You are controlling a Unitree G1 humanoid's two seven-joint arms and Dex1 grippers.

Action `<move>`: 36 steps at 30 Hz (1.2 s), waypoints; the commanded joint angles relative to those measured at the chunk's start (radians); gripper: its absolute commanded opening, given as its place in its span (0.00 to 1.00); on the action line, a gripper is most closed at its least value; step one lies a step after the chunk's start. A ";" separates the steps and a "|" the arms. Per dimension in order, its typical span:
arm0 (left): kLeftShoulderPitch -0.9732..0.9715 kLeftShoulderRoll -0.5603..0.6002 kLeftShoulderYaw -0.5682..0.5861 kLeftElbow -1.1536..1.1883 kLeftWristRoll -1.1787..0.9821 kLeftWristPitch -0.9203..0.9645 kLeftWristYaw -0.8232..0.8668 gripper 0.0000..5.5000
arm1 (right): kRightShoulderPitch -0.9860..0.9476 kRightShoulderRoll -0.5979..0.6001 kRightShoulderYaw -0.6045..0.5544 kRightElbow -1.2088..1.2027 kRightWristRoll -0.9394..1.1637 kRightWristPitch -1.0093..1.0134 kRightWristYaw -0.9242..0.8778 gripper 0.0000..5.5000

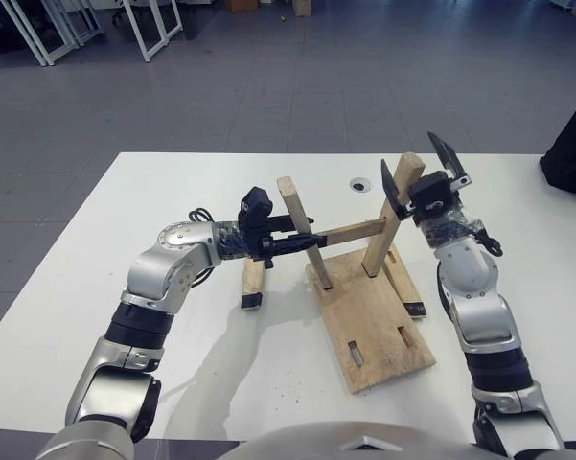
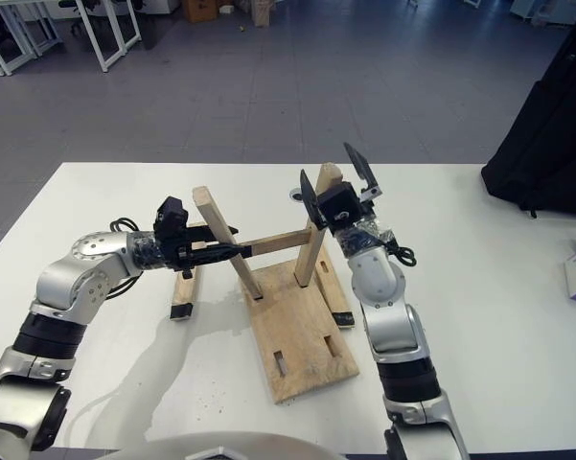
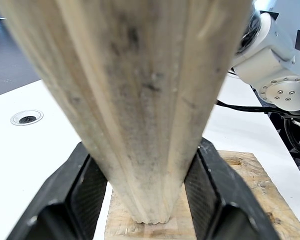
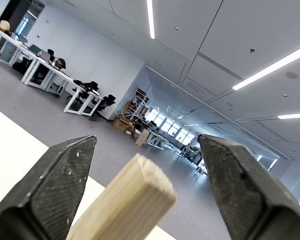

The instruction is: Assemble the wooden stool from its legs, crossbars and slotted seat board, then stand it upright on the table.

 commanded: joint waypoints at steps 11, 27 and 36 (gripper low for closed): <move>0.112 0.043 -0.144 0.074 0.155 0.064 0.010 0.37 | 0.066 0.045 0.104 -0.051 0.349 0.186 0.302 0.68; 0.110 0.057 -0.144 0.062 0.144 0.018 -0.021 0.37 | -0.017 -0.127 0.182 -0.068 0.552 0.327 0.516 0.68; 0.069 0.072 -0.007 0.037 0.077 -0.021 -0.049 0.57 | -0.117 -0.173 0.071 0.049 0.518 0.238 0.525 0.68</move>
